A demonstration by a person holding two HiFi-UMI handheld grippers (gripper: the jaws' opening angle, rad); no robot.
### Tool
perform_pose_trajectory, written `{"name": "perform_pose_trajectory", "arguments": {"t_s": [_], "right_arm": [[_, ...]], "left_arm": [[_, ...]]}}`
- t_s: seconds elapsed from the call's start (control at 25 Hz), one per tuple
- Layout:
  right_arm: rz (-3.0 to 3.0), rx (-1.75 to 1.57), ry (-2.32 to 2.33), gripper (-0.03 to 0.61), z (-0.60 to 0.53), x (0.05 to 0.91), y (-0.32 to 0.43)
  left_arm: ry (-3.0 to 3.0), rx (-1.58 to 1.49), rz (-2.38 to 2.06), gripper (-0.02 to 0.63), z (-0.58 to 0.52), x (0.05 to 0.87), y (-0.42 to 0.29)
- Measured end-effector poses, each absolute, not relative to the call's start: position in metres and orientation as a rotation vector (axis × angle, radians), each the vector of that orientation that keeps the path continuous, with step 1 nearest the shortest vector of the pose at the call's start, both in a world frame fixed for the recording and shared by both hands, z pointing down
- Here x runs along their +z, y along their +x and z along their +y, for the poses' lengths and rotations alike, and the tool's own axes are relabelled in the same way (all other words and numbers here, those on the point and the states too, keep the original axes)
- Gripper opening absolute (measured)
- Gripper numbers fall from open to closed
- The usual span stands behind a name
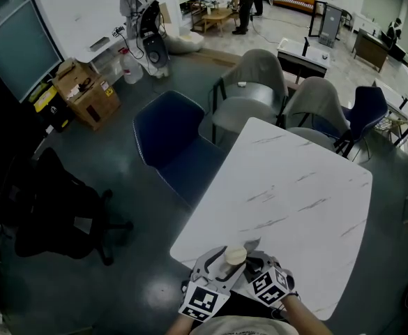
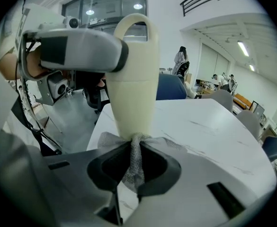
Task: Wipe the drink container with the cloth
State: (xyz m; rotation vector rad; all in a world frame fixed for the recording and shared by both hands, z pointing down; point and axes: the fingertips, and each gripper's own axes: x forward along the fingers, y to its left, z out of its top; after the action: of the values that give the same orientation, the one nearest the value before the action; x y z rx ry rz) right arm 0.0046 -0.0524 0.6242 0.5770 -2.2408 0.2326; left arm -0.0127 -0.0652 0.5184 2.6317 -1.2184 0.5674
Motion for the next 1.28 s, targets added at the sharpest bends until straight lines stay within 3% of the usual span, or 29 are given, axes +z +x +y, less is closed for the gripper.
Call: {"name": "perform_pose_trajectory", "arguments": {"t_s": [1.28], "right_arm": [[-2.276,0.033,0.527,0.057,-0.051,0.526,0.001]], "left_arm": [[2.874,0.808,-0.628,0.256,-0.057,0.528,-0.023]]}}
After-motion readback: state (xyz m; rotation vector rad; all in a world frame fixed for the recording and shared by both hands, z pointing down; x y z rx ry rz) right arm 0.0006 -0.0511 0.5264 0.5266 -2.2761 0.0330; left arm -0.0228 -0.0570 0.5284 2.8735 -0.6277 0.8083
